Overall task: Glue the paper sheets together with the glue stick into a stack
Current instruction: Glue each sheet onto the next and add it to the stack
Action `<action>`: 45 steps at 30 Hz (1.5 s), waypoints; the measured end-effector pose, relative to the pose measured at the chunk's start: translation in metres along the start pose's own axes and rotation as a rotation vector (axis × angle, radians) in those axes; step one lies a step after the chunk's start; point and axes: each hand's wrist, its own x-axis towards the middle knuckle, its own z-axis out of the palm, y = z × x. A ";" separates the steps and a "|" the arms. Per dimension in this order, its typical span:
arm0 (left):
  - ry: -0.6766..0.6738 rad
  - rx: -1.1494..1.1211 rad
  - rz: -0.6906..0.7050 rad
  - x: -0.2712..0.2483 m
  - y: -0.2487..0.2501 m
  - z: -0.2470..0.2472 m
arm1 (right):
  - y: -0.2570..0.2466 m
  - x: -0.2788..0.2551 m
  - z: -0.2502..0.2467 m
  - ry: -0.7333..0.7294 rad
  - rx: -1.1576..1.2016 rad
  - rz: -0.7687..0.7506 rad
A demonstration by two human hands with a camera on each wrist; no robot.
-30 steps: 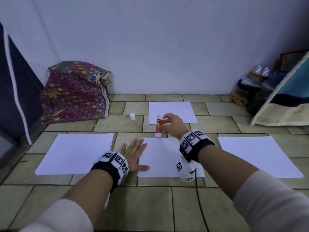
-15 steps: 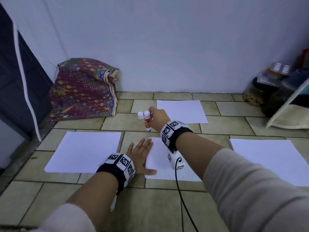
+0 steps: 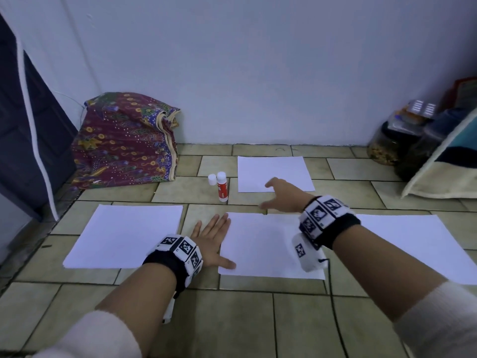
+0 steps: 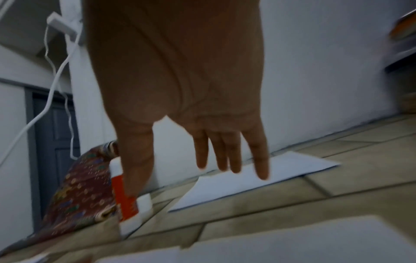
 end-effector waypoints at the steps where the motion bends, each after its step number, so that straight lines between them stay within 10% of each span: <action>1: 0.001 -0.003 -0.004 0.000 0.001 0.000 | 0.013 -0.009 -0.005 -0.060 -0.060 0.047; 14: 0.060 -0.002 -0.024 0.000 0.007 0.002 | 0.157 -0.108 -0.027 -0.183 -0.487 0.583; 30: 0.012 0.002 -0.040 -0.006 0.013 -0.004 | 0.185 -0.119 -0.040 -0.050 -0.123 0.468; 37: 0.014 -0.006 -0.034 -0.006 0.012 -0.005 | 0.163 -0.108 -0.051 0.333 -0.160 0.532; 45: 0.012 -0.025 -0.033 -0.007 0.012 -0.005 | 0.064 -0.116 -0.024 0.130 0.092 0.316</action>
